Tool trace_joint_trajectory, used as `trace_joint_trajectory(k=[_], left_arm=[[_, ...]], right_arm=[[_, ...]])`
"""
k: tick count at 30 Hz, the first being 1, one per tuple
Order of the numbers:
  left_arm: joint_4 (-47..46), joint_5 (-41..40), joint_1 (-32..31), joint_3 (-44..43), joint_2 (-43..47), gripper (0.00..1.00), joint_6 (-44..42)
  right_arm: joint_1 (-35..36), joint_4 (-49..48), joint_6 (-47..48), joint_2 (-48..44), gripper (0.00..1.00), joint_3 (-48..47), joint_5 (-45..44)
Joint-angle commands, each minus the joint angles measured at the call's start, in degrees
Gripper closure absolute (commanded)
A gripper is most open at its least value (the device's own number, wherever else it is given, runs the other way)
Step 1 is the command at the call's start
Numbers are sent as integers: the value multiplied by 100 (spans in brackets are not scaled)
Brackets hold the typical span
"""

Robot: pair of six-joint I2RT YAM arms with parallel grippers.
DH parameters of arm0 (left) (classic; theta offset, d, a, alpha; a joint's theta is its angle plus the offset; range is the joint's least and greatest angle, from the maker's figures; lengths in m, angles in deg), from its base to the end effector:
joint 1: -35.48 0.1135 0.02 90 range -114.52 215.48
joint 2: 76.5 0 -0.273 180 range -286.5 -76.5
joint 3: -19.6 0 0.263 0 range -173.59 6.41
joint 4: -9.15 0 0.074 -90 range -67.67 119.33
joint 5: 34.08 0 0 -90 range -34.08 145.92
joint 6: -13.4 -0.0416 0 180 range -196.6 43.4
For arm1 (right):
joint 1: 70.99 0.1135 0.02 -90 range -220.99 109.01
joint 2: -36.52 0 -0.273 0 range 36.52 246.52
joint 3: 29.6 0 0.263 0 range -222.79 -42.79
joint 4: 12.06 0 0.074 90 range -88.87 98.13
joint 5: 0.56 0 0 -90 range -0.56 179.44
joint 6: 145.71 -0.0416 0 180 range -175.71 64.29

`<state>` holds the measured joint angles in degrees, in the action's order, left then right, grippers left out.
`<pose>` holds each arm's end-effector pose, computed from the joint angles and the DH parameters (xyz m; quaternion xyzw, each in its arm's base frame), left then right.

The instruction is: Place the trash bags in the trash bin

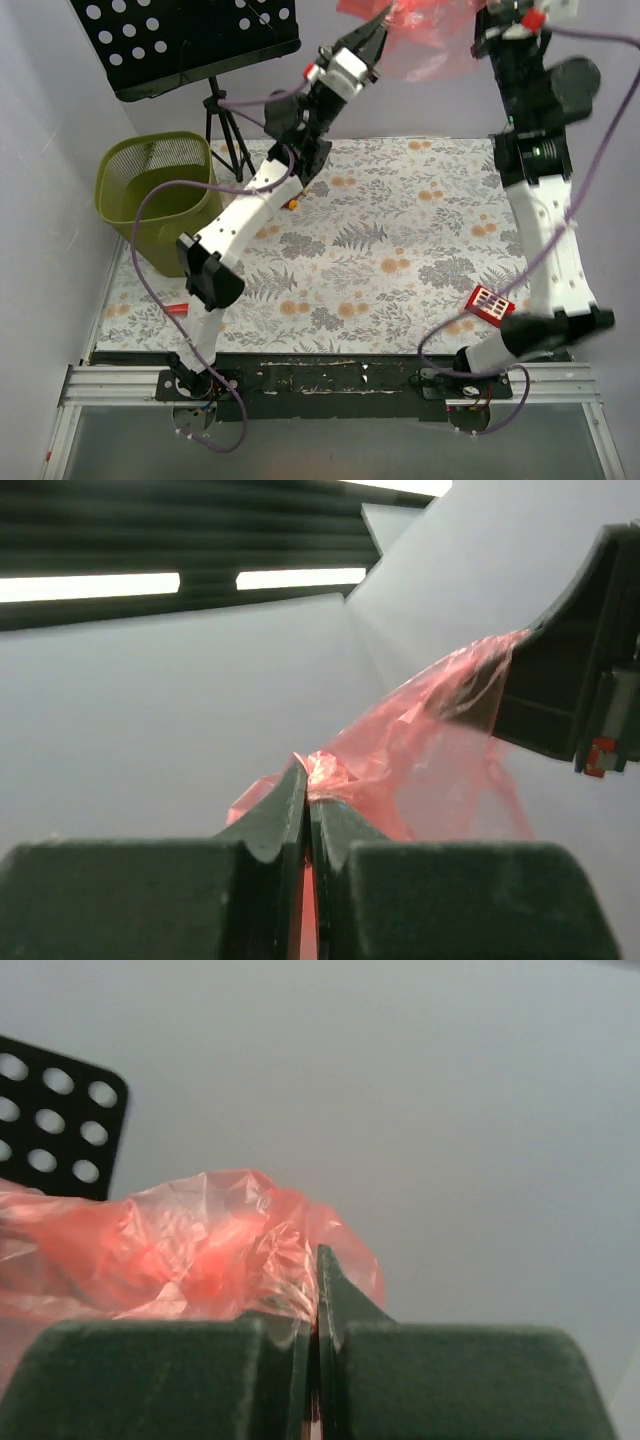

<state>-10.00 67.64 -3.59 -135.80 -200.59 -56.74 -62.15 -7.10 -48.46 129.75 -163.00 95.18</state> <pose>0.3602 -0.3033 0.5647 0.1509 0.3157 -0.4905 0.7981 0.3261 0.0549 0.6222 -0.1083 0.4488 0.0353 0.8863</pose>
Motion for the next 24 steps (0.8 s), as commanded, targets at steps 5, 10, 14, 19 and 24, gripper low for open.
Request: trace_joint_trajectory(k=[5, 10, 14, 19, 24], left_arm=[[592, 914, -461, 7706, 3236, 100, -3224], [1224, 2589, -636, 11696, 7025, 100, -4414], [2694, 1976, -663, 11191, 7312, 100, -4517], [3199, 1597, -655, 10706, 7197, 100, -3158], [3442, 299, -663, 10049, 6707, 100, -1172]], right_arm=[[250, 799, 4082, -3070, 99, 6959, 1273], [337, 4969, 5147, -6231, 99, 8039, 2817], [346, 5393, 4788, -7073, 99, 7688, 3162], [346, 5254, 3471, -6293, 99, 7020, 2952], [346, 4261, 1687, -5712, 99, 6791, 1793]])
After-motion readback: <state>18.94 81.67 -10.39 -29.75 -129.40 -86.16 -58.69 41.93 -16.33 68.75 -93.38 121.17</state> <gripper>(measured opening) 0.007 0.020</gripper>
